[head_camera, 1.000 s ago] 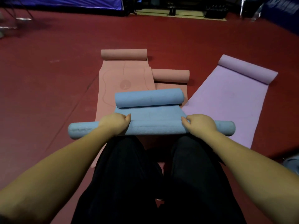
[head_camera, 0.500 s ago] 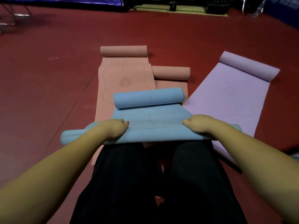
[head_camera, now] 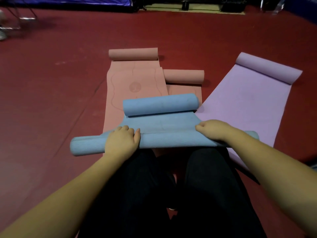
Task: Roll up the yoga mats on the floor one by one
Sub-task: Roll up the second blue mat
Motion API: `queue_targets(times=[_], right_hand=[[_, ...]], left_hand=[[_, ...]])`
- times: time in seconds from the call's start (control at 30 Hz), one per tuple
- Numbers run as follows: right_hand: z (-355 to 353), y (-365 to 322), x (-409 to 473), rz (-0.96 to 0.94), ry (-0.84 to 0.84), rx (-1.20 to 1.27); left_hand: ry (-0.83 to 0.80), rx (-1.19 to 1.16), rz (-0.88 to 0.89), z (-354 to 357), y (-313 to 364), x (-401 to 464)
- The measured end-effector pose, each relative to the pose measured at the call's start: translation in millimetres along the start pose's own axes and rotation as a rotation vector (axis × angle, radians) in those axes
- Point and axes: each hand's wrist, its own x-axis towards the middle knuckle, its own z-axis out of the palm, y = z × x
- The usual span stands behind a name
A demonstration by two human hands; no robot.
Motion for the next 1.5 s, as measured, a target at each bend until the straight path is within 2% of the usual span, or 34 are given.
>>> queue_targets(times=[0.17,0.23,0.33,0.5,0.73,0.93,1.07,1.2,1.4,1.5], right_hand=[[24,1,-13,-0.05,0.468,0.008],[35,2,-20,-0.018,0.547,-0.01],[50,6,-30,-0.052,0.58,-0.078],[43,4,-22,-0.012,0.564,-0.128],[9,-2,-16,-0.008,0.401,-0.154],[-20,-5,-27,-0.005,0.163,-0.138],[-17,-6,-24,0.02,0.009,-0.094],[-16,-11,-13,0.038,-0.069,-0.035],[-20,-12,2,0.055,-0.149,0.015],[-20,-10,7,0.068,-0.167,0.032]], left_hand=[[-0.093,-0.013,-0.05,-6,-2,18],[-0.158,-0.017,-0.078,-10,-1,24],[-0.265,-0.013,-0.104,-15,1,35],[-0.359,-0.03,-0.13,-24,4,48],[-0.386,-0.066,-0.126,-38,4,53],[-0.588,-0.086,-0.155,-49,1,62],[-0.655,-0.08,-0.174,-37,1,57],[-0.575,-0.046,-0.19,-26,-2,48],[-0.066,-0.068,-0.205,-17,1,32],[0.103,-0.091,-0.118,-7,4,18]])
